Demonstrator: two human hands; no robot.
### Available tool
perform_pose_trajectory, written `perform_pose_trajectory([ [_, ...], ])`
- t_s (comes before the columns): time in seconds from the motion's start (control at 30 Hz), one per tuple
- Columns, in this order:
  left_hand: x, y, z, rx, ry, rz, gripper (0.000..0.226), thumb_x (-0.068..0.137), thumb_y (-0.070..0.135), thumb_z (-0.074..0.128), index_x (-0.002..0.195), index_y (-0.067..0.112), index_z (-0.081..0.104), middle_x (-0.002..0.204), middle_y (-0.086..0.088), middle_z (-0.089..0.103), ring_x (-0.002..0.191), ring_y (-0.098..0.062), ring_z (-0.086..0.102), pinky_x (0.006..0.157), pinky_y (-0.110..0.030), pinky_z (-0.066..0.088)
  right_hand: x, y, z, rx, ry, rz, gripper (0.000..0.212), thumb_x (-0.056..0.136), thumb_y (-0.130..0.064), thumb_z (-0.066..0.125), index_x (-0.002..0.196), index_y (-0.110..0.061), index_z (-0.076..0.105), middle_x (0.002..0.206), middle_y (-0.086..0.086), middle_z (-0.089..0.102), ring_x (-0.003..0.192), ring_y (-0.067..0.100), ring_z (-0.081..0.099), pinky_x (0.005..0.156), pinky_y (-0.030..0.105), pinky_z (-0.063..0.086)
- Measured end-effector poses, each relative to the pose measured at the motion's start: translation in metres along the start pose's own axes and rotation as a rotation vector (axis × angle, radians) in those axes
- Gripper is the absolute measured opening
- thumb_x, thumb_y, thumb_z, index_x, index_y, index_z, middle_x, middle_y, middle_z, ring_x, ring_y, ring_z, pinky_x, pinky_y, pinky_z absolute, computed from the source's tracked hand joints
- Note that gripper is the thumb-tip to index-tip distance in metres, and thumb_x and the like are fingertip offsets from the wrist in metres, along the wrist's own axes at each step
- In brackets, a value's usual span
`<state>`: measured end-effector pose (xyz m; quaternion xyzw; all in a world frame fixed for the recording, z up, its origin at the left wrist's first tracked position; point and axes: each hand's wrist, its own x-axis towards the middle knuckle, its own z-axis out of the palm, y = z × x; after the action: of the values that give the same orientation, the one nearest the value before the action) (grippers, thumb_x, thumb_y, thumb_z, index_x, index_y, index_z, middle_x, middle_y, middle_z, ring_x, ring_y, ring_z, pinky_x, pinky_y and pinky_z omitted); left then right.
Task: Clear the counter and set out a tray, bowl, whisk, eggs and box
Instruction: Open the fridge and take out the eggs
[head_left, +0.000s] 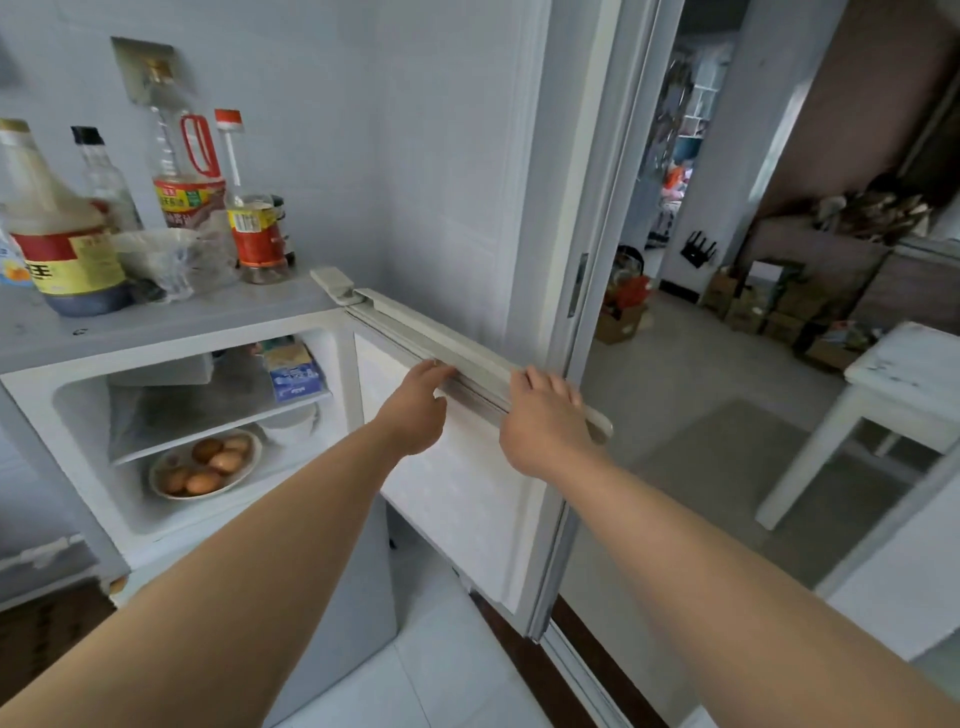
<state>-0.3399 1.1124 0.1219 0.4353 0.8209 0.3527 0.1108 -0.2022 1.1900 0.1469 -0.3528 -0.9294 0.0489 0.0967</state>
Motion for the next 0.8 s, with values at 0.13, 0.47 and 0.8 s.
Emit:
perform_pose_trajectory([
  [0.13,0.026,0.003,0.013,0.034,-0.017,0.021,0.052,0.098,0.002,0.034,0.147,0.018,0.036,0.159,-0.001,0.020,0.146,-0.019,0.022,0.118,-0.026,0.016,0.018,0.016,0.012,-0.067,0.045,0.052,0.065,0.091,-0.021,0.041,0.149,-0.007,0.015,0.157,0.007,0.017,0.145,0.027,0.012,0.121,0.045,0.003],
  [0.47,0.047,0.010,0.022,-0.048,-0.021,0.029,0.052,0.098,0.000,0.032,0.146,0.018,0.038,0.156,0.001,0.030,0.143,-0.016,0.028,0.113,-0.020,0.020,0.053,0.033,0.010,-0.068,-0.014,0.163,0.074,0.090,-0.018,0.042,0.152,-0.006,0.003,0.161,0.008,0.002,0.149,0.027,-0.002,0.121,0.045,-0.004],
  [0.8,0.002,-0.029,-0.019,-0.186,0.068,-0.231,0.040,0.099,0.012,0.041,0.139,0.011,0.047,0.140,-0.009,0.051,0.124,-0.024,0.052,0.092,-0.024,0.042,0.053,-0.036,0.027,0.067,-0.006,-0.033,0.063,0.089,-0.012,0.041,0.148,-0.008,0.020,0.158,0.009,0.015,0.147,0.028,0.007,0.121,0.041,0.002],
])
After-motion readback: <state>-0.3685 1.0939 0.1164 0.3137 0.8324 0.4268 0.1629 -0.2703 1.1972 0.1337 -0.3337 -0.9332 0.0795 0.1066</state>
